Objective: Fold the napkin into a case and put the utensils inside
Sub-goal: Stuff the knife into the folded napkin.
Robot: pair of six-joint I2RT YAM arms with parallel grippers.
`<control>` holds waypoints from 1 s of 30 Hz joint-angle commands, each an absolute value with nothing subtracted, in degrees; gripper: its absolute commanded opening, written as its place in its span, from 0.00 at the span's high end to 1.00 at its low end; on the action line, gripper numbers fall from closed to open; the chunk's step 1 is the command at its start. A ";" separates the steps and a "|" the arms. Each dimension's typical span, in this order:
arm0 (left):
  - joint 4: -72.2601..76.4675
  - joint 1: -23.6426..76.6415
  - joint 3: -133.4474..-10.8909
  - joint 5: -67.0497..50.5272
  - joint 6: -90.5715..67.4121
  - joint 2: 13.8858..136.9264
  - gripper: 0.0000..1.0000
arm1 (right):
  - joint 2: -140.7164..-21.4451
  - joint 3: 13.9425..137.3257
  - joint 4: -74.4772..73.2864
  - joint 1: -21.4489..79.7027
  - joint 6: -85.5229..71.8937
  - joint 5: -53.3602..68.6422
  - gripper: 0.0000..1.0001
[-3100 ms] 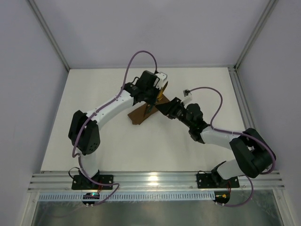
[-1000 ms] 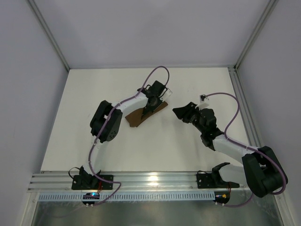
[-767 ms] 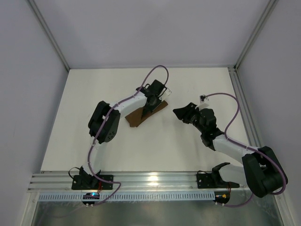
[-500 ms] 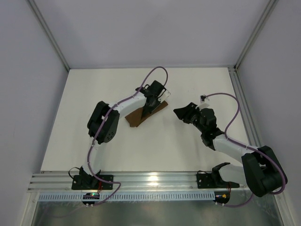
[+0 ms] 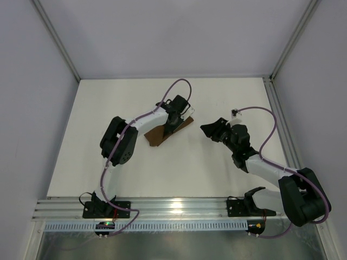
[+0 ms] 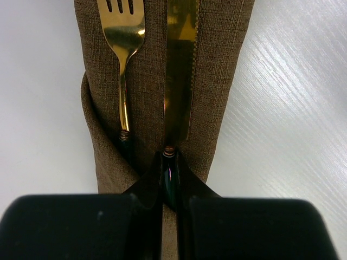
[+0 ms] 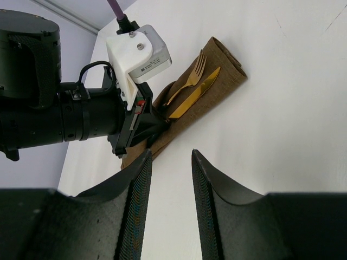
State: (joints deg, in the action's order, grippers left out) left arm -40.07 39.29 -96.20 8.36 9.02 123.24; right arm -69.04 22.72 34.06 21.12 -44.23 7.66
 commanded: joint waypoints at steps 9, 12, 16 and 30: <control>-40.17 39.11 -94.92 7.56 8.00 120.14 0.99 | -68.03 24.08 34.81 20.65 -42.89 7.56 0.60; -39.90 39.11 -95.27 8.00 7.91 119.97 0.76 | -67.94 24.17 34.63 20.57 -42.89 7.56 0.60; -39.38 39.11 -96.15 8.96 7.82 118.66 0.51 | -67.85 24.52 34.10 20.39 -42.45 7.65 0.58; -43.06 40.52 -105.73 0.18 7.74 115.23 0.48 | -68.64 30.23 27.09 18.81 -38.51 12.30 0.54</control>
